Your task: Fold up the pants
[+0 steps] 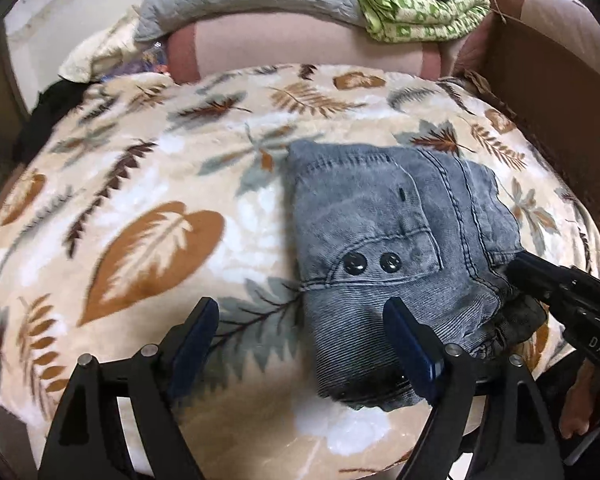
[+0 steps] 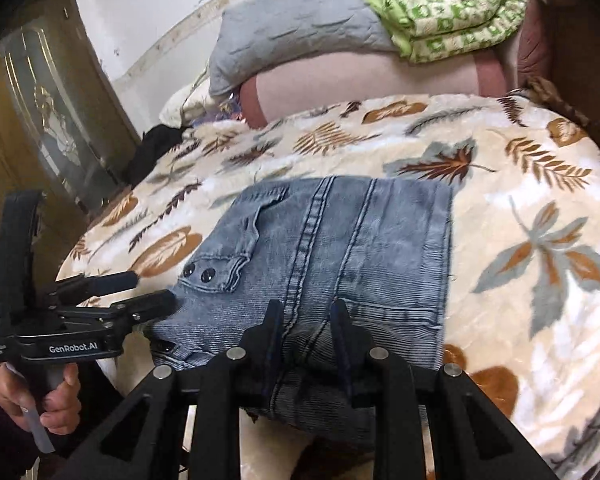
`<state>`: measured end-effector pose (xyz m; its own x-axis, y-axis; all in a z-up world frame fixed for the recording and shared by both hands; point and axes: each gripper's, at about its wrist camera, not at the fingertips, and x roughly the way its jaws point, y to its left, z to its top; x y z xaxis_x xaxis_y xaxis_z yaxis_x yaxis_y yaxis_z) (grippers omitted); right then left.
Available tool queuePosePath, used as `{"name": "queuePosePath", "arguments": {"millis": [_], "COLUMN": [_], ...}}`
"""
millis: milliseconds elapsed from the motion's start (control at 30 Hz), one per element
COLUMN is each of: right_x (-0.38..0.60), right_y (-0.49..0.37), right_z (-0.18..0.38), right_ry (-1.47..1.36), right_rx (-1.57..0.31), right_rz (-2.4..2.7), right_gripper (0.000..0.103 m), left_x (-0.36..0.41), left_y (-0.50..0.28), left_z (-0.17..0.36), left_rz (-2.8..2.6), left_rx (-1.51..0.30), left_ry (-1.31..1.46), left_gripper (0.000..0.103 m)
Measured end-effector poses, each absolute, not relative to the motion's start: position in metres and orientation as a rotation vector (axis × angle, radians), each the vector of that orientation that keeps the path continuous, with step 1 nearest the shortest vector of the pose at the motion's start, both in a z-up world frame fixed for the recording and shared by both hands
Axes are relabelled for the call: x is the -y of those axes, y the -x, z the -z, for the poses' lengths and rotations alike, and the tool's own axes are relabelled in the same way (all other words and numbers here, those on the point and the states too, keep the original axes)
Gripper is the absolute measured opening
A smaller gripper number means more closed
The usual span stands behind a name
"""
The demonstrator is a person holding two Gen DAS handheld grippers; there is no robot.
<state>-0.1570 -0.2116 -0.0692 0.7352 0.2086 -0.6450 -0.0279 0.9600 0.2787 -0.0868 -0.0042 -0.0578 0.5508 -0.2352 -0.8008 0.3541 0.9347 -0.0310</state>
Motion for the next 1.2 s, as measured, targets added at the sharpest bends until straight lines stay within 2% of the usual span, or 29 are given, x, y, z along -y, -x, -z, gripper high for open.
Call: {"name": "queuePosePath", "arguments": {"millis": [467, 1200], "right_x": [0.211, 0.213], "right_y": [0.152, 0.135], "right_z": [0.074, 0.102], "right_ry": [-0.268, -0.283], "right_rx": [-0.754, -0.838], "right_rz": [-0.109, -0.118], "right_gripper": [0.028, 0.03], "left_x": [0.015, 0.027], "left_y": [0.098, 0.073], "left_z": [0.045, 0.086], "left_rz": [0.294, 0.302], "left_rx": [-0.862, -0.963], "left_ry": [-0.209, -0.225], "left_gripper": [0.085, 0.086]}}
